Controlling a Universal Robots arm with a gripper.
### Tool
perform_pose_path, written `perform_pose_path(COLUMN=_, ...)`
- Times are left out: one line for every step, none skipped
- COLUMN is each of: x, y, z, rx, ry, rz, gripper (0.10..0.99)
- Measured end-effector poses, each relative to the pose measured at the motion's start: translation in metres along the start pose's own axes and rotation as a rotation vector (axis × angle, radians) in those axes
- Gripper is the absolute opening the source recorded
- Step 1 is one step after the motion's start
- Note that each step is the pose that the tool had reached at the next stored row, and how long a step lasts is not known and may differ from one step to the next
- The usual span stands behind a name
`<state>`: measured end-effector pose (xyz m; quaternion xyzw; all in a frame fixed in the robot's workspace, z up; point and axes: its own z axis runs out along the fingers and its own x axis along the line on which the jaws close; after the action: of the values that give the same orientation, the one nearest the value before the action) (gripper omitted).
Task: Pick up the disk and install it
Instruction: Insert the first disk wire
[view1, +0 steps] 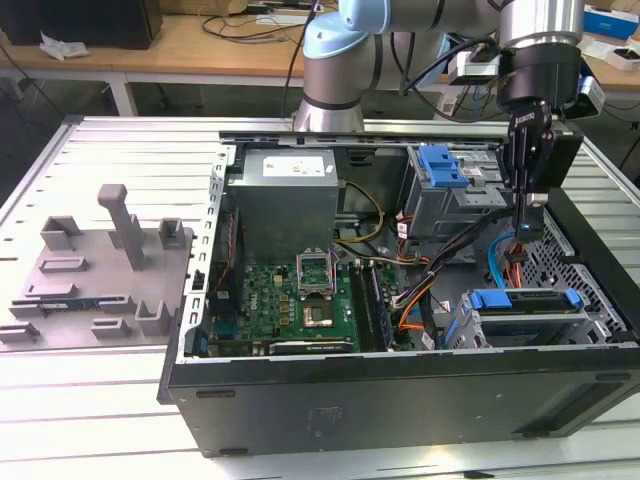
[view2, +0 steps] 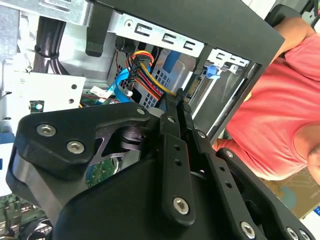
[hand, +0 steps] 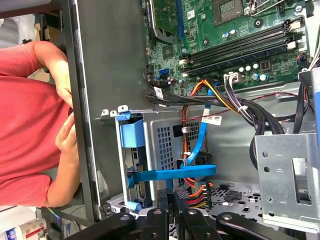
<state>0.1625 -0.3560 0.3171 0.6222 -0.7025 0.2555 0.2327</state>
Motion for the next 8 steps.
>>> perform_pose_path(x=0.0, y=0.0, z=0.0001, rx=0.0, ry=-0.0001, rz=0.0, gripper=0.176)
perform_pose_path(x=-0.0001, y=0.0, z=0.0002, rx=0.0, ry=-0.0002, rz=0.0, gripper=0.176)
perform_pose_path(x=-0.0003, y=0.0, z=0.0006, rx=0.0, ry=-0.0002, rz=0.0, gripper=0.176)
perform_pose_path(x=-0.0004, y=0.0001, z=0.0008, rx=-0.001, ry=-0.0001, rz=0.0, gripper=0.176)
perform_pose_path(x=-0.0006, y=0.0001, z=0.0011, rx=-0.001, ry=0.0001, rz=-0.001, gripper=0.176)
perform_pose_path(x=-0.0008, y=0.0001, z=0.0013, rx=-0.002, ry=0.0002, rz=-0.001, gripper=0.176)
perform_pose_path(x=-0.001, y=0.0001, z=0.0015, rx=-0.002, ry=0.0003, rz=-0.001, gripper=0.176)
perform_pose_path(x=-0.0011, y=0.0001, z=0.0016, rx=-0.002, ry=0.0004, rz=-0.002, gripper=0.176)
